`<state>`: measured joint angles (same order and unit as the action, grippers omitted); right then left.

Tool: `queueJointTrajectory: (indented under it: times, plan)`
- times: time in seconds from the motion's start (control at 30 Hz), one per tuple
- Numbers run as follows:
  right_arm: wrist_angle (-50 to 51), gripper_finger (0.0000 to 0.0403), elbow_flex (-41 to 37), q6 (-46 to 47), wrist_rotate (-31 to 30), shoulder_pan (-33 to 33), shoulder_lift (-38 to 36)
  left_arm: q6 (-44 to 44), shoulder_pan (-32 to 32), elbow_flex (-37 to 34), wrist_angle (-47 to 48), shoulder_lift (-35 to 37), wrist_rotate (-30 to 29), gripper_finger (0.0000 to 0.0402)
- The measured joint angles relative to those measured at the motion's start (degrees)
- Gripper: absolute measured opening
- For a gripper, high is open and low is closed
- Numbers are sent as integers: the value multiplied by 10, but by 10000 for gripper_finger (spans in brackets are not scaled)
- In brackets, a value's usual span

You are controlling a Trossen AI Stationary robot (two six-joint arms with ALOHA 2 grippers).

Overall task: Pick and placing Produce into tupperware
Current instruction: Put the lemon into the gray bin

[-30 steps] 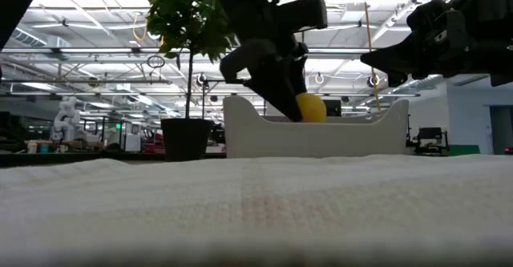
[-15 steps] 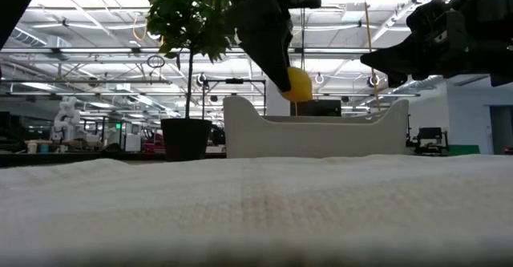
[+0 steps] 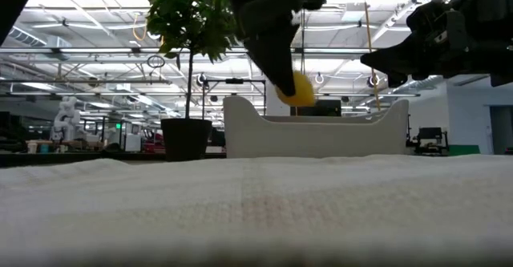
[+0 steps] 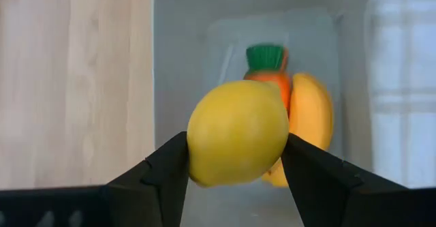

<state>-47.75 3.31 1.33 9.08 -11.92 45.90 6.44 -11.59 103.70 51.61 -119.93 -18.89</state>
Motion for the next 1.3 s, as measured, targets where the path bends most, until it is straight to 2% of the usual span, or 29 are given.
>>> queueJointTrajectory:
  times: [0.5,0.67,0.93,1.3]
  plan:
    - [3,0,0,8,0,0,0,160,0,-1,45,-18,-8,209]
    - [0,0,0,8,0,0,0,182,-2,-1,52,-18,28,209]
    - [0,0,0,8,0,0,0,211,3,-1,55,-20,28,209]
    - [9,0,0,8,0,0,0,237,16,-1,46,-61,38,209]
